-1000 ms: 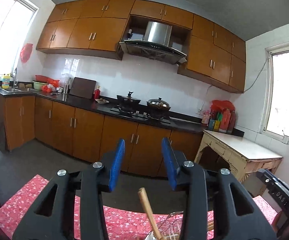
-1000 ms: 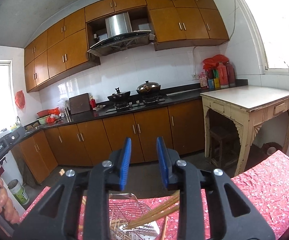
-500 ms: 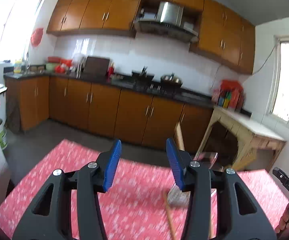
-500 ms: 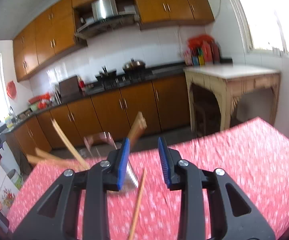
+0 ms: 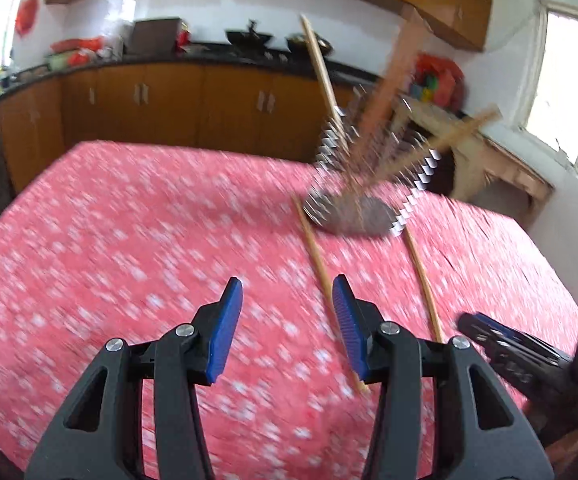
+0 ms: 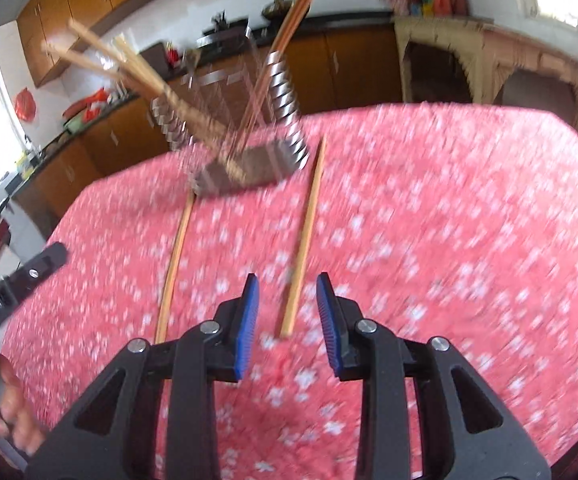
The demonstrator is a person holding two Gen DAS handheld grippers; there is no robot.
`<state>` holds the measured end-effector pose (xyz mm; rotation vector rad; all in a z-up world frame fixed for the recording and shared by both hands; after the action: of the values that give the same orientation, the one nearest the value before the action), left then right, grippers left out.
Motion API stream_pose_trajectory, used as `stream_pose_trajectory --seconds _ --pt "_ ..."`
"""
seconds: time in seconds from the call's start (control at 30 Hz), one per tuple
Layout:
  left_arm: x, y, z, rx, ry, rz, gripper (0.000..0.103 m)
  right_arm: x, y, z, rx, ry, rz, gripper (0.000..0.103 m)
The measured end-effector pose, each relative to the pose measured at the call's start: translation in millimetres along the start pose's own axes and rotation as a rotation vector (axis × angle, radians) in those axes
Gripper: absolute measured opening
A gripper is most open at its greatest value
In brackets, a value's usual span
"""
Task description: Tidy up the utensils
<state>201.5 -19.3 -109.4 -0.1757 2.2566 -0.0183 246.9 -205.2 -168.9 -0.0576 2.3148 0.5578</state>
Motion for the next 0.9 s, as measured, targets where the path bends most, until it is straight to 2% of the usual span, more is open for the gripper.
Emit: stream_pose_trajectory --seconds 0.07,0.27,0.33,0.37,0.4,0.5,0.53,0.63,0.67,0.73,0.83,0.9 --pt "9.4 -10.3 6.4 0.032 0.035 0.012 0.05 4.0 2.3 7.6 0.01 0.022 -0.018 0.03" --pt "23.0 -25.4 24.4 0.034 0.118 0.047 0.052 5.6 -4.4 26.2 0.068 0.075 -0.027 0.03" --pt "26.1 -30.8 29.9 0.031 0.141 0.062 0.052 3.5 -8.3 27.4 0.093 0.075 -0.029 0.019" --pt "26.5 -30.6 32.9 0.032 0.151 0.065 0.052 2.7 -12.4 27.3 0.093 0.078 -0.015 0.009" --pt "27.6 -33.2 36.6 0.031 0.166 0.069 0.052 0.4 -18.1 27.3 0.084 0.076 0.016 0.008" --pt "31.3 -40.9 47.0 0.01 0.202 0.082 0.051 -10.2 -44.0 23.1 0.131 0.062 0.081 0.008" --pt "33.9 -43.8 49.6 0.0 0.21 0.089 0.05 -14.6 -55.9 21.5 0.155 0.05 0.111 0.008" --pt "36.4 -47.8 57.9 -0.031 0.22 0.119 0.029 -23.3 -78.2 16.3 0.182 0.03 0.169 0.008" --pt "35.2 -47.8 61.2 -0.066 0.212 0.14 0.019 -27.7 -87.4 16.0 0.198 0.022 0.185 0.008" --pt "31.2 -44.0 65.7 -0.085 0.214 0.141 0.008 -33.2 -100.0 15.3 0.22 0.012 0.2 0.008" --pt "20.2 -25.4 77.5 -0.105 0.227 0.119 0.007 -45.0 -117.9 16.2 0.251 0.006 0.206 0.008" --pt "10.3 -3.3 87.7 -0.166 0.209 0.118 0.007 -50.4 -125.1 17.7 0.264 0.003 0.207 0.008"
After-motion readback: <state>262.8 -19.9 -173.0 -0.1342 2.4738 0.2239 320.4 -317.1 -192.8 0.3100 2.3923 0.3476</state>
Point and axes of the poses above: each gripper's, at about its wrist camera, not at the fingertips, and z roughly the way its jaws point, y to its left, x to its underside, the point moved 7 cm from there along z, roughly the way its jaws point, and after that the axes turned 12 degrees about -x, right-handed, at the moved point
